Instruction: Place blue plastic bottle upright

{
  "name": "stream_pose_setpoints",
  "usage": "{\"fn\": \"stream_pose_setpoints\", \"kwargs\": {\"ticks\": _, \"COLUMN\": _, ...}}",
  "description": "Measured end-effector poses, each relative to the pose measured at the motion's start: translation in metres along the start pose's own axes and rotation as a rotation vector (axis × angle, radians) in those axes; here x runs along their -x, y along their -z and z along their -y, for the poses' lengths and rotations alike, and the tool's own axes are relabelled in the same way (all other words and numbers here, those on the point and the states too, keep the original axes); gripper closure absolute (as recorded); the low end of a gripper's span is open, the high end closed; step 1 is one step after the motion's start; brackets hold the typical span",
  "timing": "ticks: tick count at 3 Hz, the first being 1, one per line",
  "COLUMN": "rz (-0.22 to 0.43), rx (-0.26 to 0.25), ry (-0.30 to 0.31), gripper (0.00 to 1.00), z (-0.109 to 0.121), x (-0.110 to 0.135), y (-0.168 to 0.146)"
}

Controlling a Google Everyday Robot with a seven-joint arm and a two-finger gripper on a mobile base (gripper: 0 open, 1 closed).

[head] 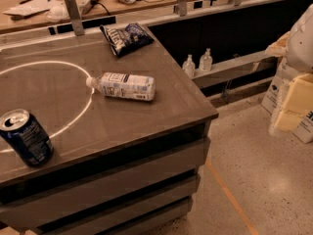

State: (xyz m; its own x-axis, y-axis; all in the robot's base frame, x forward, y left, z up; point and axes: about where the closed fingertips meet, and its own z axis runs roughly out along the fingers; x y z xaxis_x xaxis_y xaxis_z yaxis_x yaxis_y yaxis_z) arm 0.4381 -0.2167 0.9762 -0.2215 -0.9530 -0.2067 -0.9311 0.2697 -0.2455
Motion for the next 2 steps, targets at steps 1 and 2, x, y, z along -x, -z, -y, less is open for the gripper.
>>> {"fn": "stream_pose_setpoints", "kwargs": {"ticks": 1, "rz": 0.0, "rx": 0.0, "ry": 0.0, "gripper": 0.0, "z": 0.0, "x": 0.0, "y": 0.0}}
{"fn": "stream_pose_setpoints", "kwargs": {"ticks": 2, "rz": 0.018, "rx": -0.016, "ry": -0.015, "gripper": 0.0, "z": 0.005, "x": 0.014, "y": -0.005}}
